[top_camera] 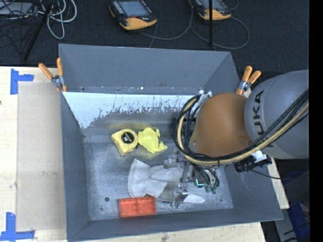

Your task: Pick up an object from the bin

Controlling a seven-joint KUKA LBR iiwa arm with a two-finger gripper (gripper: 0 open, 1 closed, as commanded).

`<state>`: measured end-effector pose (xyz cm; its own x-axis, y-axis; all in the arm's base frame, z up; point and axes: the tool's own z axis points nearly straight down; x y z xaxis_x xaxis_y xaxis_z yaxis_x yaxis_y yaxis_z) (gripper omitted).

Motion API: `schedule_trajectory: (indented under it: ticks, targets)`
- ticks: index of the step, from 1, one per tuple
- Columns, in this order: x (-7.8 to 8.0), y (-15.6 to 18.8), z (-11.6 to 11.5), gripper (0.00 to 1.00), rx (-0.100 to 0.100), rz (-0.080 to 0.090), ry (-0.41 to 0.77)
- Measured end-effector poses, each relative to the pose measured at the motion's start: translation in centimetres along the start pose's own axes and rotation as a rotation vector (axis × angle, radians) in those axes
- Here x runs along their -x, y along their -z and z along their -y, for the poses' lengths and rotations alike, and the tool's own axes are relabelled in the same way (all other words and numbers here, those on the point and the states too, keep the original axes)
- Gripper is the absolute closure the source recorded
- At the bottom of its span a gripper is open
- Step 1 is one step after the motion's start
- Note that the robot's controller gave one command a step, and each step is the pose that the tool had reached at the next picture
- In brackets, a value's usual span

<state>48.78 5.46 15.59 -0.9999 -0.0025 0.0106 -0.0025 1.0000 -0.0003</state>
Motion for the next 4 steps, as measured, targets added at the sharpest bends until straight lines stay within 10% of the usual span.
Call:
schedule_trajectory:
  ticks: [1, 2, 3, 4]
  targets:
    - [0.2, 0.4, 0.0, 0.00, 0.001, 0.008, -0.002]
    - [-0.2, -7.9, 0.2, 1.00, 0.005, 0.046, 0.126]
    - [-0.2, -7.9, 0.2, 1.00, 0.005, 0.046, 0.126]
    - [0.8, -0.1, 2.0, 1.00, 0.000, 0.009, 0.064]
